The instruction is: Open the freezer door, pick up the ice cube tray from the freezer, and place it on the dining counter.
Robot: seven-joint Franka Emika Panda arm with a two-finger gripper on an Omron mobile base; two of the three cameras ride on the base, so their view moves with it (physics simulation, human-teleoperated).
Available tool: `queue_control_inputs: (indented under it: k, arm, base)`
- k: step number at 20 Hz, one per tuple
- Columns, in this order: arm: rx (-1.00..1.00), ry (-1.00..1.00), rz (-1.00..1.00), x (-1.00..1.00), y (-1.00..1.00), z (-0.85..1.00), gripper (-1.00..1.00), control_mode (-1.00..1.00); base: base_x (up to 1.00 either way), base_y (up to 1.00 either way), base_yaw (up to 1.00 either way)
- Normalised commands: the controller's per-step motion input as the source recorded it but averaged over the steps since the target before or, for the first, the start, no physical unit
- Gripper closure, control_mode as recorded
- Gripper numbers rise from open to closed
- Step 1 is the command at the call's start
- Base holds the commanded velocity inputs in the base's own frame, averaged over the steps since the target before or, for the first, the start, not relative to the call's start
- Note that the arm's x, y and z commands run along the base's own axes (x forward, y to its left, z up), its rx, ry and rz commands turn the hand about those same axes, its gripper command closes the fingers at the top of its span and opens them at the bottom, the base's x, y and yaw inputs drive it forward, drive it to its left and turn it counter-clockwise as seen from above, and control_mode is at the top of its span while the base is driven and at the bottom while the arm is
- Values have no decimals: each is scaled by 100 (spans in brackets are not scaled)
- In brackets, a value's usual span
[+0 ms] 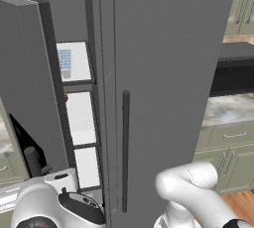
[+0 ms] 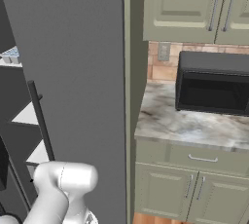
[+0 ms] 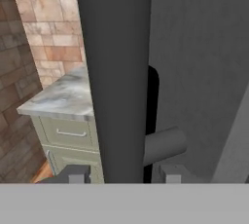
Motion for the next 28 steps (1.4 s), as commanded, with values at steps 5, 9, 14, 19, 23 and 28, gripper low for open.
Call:
queue_control_inputs:
  k: [5,9,14,19,23,28]
  arm:
    - [0,0,0,0,0,0,-100,-100]
    - [0,0,0,0,0,0,-100,-100]
    - [0,0,0,-18,0,0,-100,-100]
    - [0,0,0,-40,0,0,-100,-100]
    - [0,0,4,-31,-1,15,-100,-100]
    - [2,-5,11,-2,-38,39,-100,-100]
  base:
    - [0,0,0]
    - [0,0,0]
    - [0,0,0]
    - [0,0,0]
    - [0,0,0]
    - [0,0,0]
